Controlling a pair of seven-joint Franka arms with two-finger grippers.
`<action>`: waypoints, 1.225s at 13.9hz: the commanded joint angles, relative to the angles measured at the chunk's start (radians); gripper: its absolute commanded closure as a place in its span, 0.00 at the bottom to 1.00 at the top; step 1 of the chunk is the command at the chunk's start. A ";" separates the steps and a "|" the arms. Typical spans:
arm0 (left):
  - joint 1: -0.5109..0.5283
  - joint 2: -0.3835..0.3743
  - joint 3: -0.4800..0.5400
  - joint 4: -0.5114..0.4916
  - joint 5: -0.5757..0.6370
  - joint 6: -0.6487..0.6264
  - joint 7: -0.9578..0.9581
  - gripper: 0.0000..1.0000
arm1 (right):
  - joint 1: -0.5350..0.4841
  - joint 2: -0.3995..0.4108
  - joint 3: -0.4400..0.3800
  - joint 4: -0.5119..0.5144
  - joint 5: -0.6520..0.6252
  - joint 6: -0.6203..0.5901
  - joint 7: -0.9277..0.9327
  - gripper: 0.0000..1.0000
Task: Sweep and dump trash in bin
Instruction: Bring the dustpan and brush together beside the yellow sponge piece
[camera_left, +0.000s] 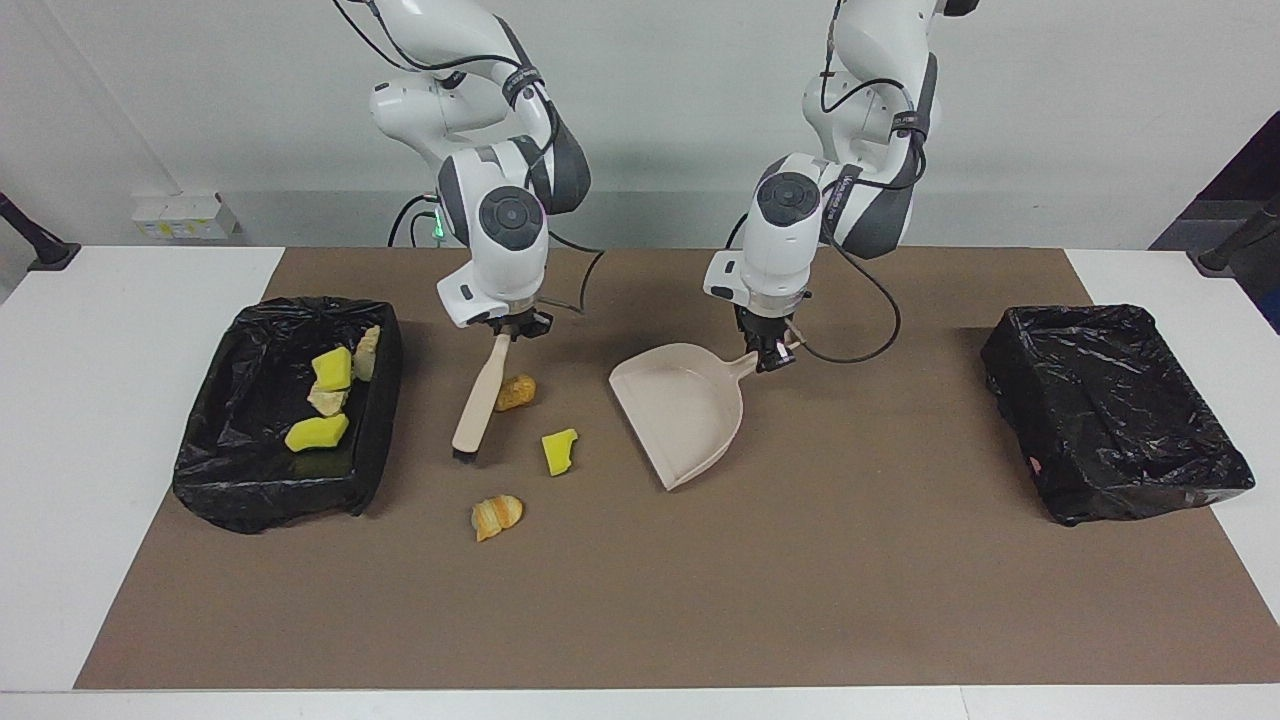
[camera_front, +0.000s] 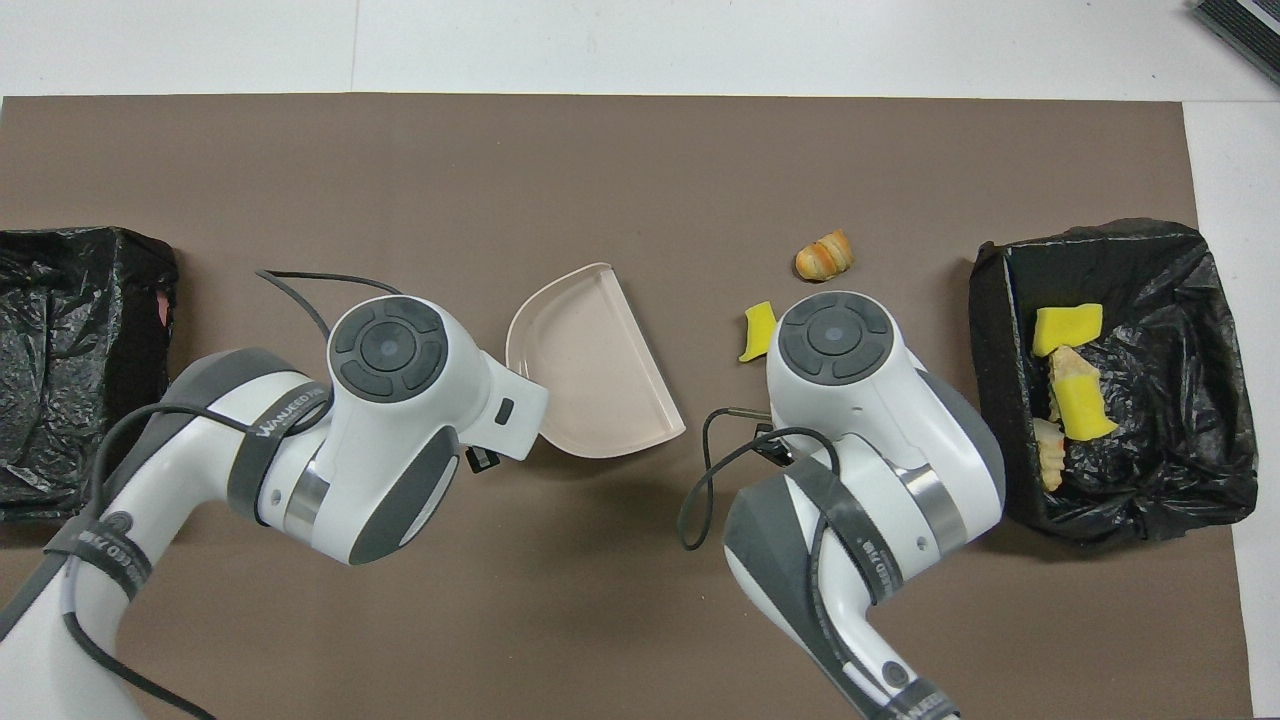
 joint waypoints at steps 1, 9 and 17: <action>-0.026 -0.019 0.016 -0.020 -0.016 0.012 -0.033 1.00 | -0.010 -0.071 0.015 -0.117 -0.010 0.075 -0.012 1.00; -0.037 -0.025 0.016 -0.020 -0.014 -0.016 -0.034 1.00 | 0.073 0.087 0.020 0.018 0.100 0.172 -0.019 1.00; -0.062 -0.033 0.018 -0.029 0.039 -0.023 -0.039 1.00 | 0.224 0.144 0.021 0.099 0.268 0.184 -0.017 1.00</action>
